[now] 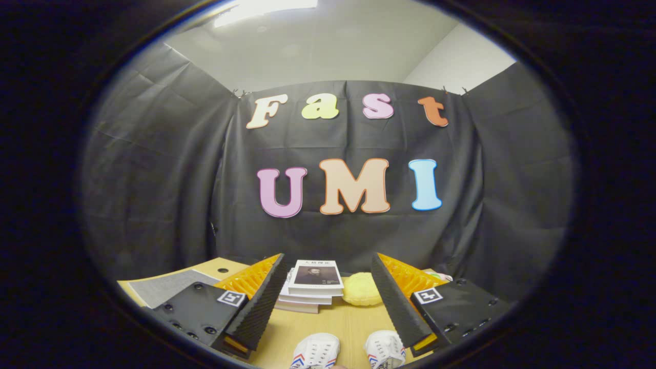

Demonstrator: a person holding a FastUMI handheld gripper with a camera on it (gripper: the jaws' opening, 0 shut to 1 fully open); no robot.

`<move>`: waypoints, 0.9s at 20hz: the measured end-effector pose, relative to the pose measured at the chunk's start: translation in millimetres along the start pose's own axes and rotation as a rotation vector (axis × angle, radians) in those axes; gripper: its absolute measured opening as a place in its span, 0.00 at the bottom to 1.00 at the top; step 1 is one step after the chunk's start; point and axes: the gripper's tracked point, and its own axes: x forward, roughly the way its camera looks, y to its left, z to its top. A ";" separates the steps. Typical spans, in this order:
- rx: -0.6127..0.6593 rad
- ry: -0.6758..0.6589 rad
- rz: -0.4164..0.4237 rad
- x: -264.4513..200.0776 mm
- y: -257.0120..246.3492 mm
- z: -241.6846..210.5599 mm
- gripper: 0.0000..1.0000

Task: Open the storage box then place both shoes into the box .Put the left shoe in first, then the right shoe, with the right side of both shoes facing outward in a uniform manner.

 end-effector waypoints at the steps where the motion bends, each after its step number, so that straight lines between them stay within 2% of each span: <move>1: 0.005 0.021 0.012 0.4 3.9 -6.3 1.00; 5: 0.081 0.131 0.101 3.3 30.1 -33.5 1.00; 9: 0.285 0.270 0.188 2.7 55.1 -68.6 1.00; 12: 0.440 0.374 0.217 1.9 65.6 -95.7 1.00; 18: 0.642 0.563 0.310 -8.2 98.6 -142.7 1.00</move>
